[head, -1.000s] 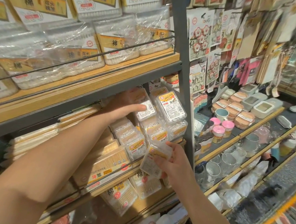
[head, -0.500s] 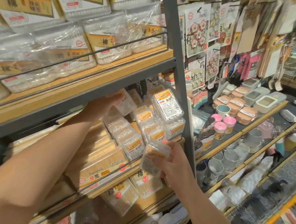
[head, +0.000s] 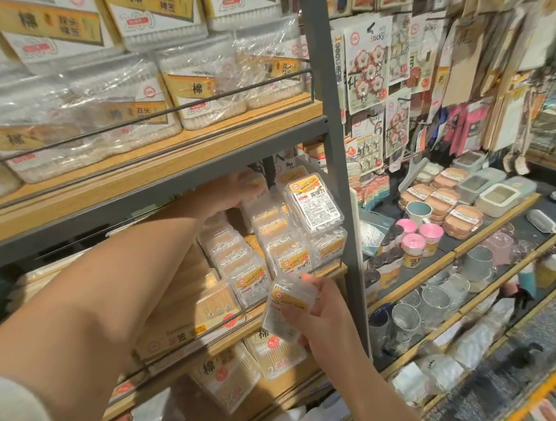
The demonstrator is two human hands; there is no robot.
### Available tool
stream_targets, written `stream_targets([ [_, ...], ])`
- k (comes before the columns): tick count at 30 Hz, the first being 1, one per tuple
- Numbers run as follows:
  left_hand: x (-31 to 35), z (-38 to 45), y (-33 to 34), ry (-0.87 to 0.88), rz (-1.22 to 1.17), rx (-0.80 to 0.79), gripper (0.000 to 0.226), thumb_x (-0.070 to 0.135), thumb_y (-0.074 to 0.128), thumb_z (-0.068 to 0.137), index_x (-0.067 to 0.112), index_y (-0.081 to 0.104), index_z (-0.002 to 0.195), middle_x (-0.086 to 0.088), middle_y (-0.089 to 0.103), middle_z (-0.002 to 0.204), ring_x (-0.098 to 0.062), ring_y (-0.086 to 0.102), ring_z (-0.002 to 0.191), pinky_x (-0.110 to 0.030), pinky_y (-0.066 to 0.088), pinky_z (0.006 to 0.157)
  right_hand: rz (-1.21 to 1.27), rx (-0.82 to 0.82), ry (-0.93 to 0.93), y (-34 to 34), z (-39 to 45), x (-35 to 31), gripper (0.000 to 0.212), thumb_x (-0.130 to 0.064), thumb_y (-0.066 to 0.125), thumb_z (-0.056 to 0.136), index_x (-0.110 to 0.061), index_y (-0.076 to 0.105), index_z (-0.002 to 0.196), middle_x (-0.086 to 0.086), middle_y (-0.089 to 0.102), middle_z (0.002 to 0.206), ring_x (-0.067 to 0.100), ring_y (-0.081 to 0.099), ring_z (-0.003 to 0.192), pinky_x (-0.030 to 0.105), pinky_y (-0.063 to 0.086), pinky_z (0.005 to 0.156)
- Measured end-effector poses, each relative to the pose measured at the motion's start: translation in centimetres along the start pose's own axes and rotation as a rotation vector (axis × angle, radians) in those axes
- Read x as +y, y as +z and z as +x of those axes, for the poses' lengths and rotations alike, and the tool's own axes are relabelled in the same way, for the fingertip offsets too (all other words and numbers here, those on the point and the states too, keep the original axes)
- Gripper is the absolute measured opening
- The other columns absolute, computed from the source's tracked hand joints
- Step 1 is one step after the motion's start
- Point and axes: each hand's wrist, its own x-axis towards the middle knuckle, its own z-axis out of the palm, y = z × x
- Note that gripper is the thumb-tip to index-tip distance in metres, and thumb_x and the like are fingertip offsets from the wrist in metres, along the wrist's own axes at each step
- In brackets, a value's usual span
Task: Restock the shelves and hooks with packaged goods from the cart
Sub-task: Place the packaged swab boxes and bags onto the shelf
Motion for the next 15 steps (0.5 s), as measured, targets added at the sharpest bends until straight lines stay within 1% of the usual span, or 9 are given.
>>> stream_targets([
  [3, -0.8, 0.4, 0.7, 0.087, 0.056, -0.062, 0.049, 0.04, 0.055, 0.097, 0.025, 0.042, 0.142, 0.003, 0.05, 0.138, -0.015, 0.051, 0.121, -0.034, 0.045, 0.102, 0.06, 0.024, 0.02, -0.5, 0.4, 0.0, 0.049, -0.025, 0.078, 0.081, -0.022, 0.05, 0.121, 0.004, 0.062, 0.11, 0.016, 0.065, 0.097, 0.024, 0.052, 0.066],
  [5, -0.9, 0.6, 1.3, 0.114, 0.089, -0.067, 0.019, 0.033, 0.046, 0.102, 0.03, 0.046, 0.121, 0.016, 0.051, 0.107, -0.005, 0.05, 0.098, -0.02, 0.039, 0.086, 0.083, 0.037, 0.018, -0.6, 0.5, -0.2, 0.045, -0.022, 0.078, 0.082, -0.024, 0.05, 0.117, 0.003, 0.062, 0.109, 0.016, 0.065, 0.097, 0.029, 0.054, 0.069],
  [6, -0.6, 0.2, 1.4, 0.122, 0.105, -0.069, 0.005, 0.036, 0.043, 0.102, 0.034, 0.044, 0.107, 0.02, 0.043, 0.094, 0.001, 0.044, 0.086, -0.022, 0.037, 0.081, 0.08, 0.036, 0.009, -0.7, 0.6, -0.3, 0.043, -0.021, 0.077, 0.082, -0.026, 0.05, 0.115, 0.002, 0.062, 0.108, 0.017, 0.066, 0.096, 0.033, 0.057, 0.071],
  [8, -0.2, -0.3, 1.4, 0.134, 0.071, -0.131, 0.013, 0.052, 0.042, 0.095, 0.043, 0.034, 0.091, 0.021, 0.033, 0.09, 0.006, 0.034, 0.081, -0.029, 0.031, 0.087, 0.048, 0.04, -0.019, -0.6, 0.8, -0.2, 0.047, -0.026, 0.078, 0.082, -0.026, 0.05, 0.119, 0.002, 0.061, 0.109, 0.018, 0.065, 0.098, 0.042, 0.058, 0.08],
  [10, -0.4, -0.8, 1.7, 0.124, 0.122, -0.16, 0.017, 0.054, 0.038, 0.099, 0.041, 0.043, 0.108, 0.022, 0.037, 0.107, 0.003, 0.04, 0.097, -0.031, 0.028, 0.096, -0.018, 0.046, -0.036, -0.4, 0.9, 0.0, 0.06, -0.039, 0.078, 0.078, -0.024, 0.047, 0.127, -0.001, 0.059, 0.112, 0.018, 0.063, 0.1, 0.044, 0.057, 0.082],
  [11, -0.4, -1.0, 2.0, 0.09, 0.155, -0.202, 0.037, 0.053, 0.033, 0.102, 0.032, 0.044, 0.13, 0.017, 0.039, 0.126, -0.004, 0.043, 0.115, -0.033, 0.027, 0.104, -0.055, 0.042, -0.041, -0.3, 1.0, 0.0, 0.065, -0.046, 0.076, 0.075, -0.023, 0.047, 0.128, -0.003, 0.059, 0.11, 0.017, 0.063, 0.098, 0.042, 0.057, 0.079],
  [12, -0.2, -1.6, 2.4, 0.043, 0.187, -0.259, 0.054, 0.054, 0.026, 0.102, 0.025, 0.032, 0.147, 0.01, 0.035, 0.145, -0.013, 0.037, 0.134, -0.036, 0.023, 0.113, -0.086, 0.033, -0.041, -0.2, 1.1, 0.1, 0.066, -0.051, 0.074, 0.072, -0.021, 0.047, 0.126, -0.005, 0.059, 0.105, 0.016, 0.062, 0.092, 0.04, 0.055, 0.074],
  [14, -0.2, -2.1, 3.1, 0.0, 0.171, -0.343, 0.061, 0.051, 0.016, 0.103, 0.019, 0.017, 0.155, 0.002, 0.018, 0.16, -0.019, 0.019, 0.148, -0.036, 0.013, 0.119, -0.123, 0.011, -0.048, 0.2, 1.5, 0.6, 0.056, -0.052, 0.071, 0.072, -0.02, 0.048, 0.112, -0.01, 0.054, 0.09, 0.011, 0.056, 0.076, 0.033, 0.049, 0.065],
  [15, -0.4, -1.7, 3.1, 0.02, 0.15, -0.331, 0.062, 0.052, 0.013, 0.103, 0.02, 0.015, 0.155, 0.001, 0.014, 0.162, -0.02, 0.02, 0.148, -0.037, 0.012, 0.119, -0.134, 0.004, -0.052, 0.3, 1.7, 0.8, 0.048, -0.05, 0.07, 0.072, -0.024, 0.046, 0.104, -0.014, 0.049, 0.086, 0.008, 0.051, 0.072, 0.031, 0.046, 0.064],
])
